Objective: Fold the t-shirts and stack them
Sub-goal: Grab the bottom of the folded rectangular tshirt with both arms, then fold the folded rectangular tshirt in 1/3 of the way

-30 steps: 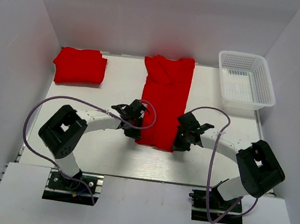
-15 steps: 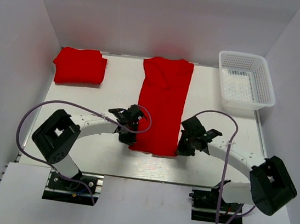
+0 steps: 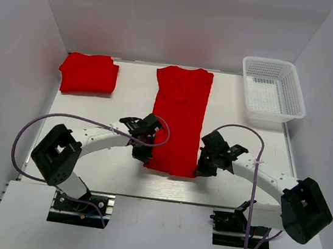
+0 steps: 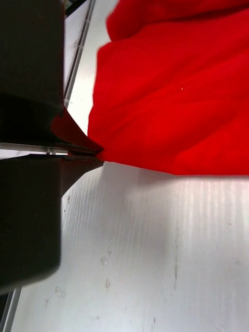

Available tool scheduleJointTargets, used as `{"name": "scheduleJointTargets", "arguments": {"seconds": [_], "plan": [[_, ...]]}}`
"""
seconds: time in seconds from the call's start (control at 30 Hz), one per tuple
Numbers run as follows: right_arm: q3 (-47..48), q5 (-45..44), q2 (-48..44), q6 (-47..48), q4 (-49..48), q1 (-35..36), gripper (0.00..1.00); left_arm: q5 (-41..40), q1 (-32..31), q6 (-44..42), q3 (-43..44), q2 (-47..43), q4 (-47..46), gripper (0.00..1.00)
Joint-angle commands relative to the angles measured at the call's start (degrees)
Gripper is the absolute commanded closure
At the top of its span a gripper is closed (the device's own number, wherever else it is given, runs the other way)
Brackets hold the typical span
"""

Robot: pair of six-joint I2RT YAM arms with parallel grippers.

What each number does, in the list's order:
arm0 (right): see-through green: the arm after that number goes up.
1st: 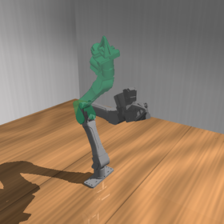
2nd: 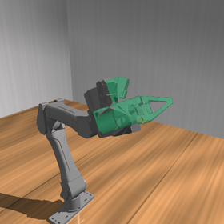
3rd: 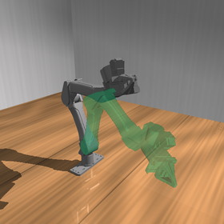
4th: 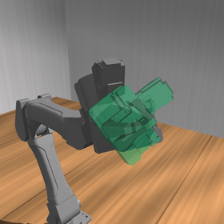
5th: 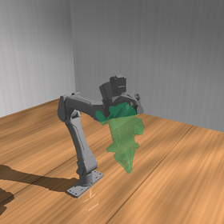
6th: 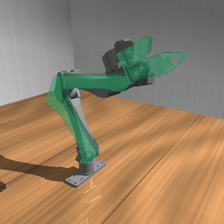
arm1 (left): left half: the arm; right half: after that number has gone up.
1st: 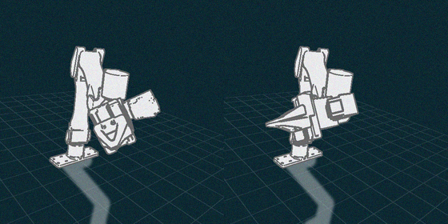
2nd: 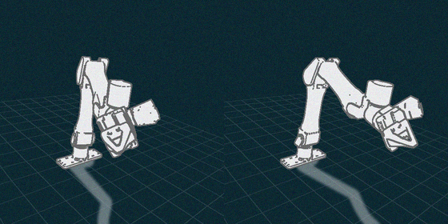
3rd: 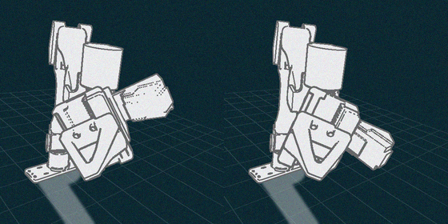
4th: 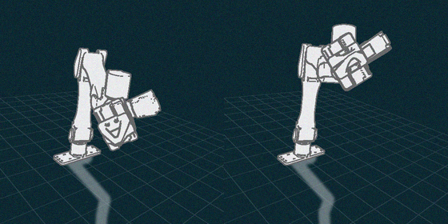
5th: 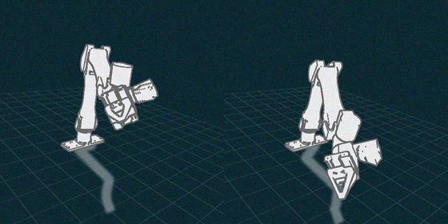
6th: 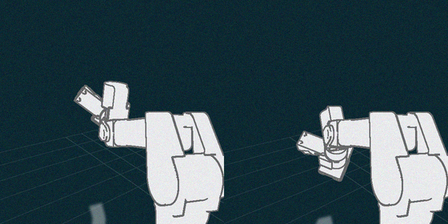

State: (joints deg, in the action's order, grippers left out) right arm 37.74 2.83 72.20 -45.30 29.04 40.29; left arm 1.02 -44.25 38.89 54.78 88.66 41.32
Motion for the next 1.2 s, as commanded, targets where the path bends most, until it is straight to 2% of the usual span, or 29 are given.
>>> {"name": "scheduleJointTargets", "arguments": {"seconds": [0.0, 0.23, 0.43, 0.83, 1.03, 1.17], "plan": [[4.62, -4.66, 1.17, 0.39, 3.57, -0.30, 1.00, -0.58, 1.01, 1.27, 4.96, 0.01, 4.38, 1.00], [12.35, -8.63, 8.20, 2.41, 3.30, -0.83, 1.00, -5.59, 2.24, 1.80, 17.01, 8.17, 9.30, 1.00], [19.99, -14.95, 12.95, 4.42, 3.75, -3.37, 1.00, -6.20, 7.86, 0.93, 25.45, 14.16, 11.59, 1.00], [36.95, -14.78, 23.85, 12.33, 5.06, -9.61, 1.00, -7.52, 12.78, -7.07, 43.11, 23.66, 11.58, 1.00], [41.53, -14.52, 27.72, 13.92, 6.03, -11.90, 1.00, -7.52, 15.59, -8.65, 47.60, 27.52, 12.20, 1.00], [43.21, -13.47, 29.57, 14.62, 5.86, -12.96, 1.00, -6.91, 16.65, -11.73, 48.14, 27.53, 7.13, 1.00]]}}
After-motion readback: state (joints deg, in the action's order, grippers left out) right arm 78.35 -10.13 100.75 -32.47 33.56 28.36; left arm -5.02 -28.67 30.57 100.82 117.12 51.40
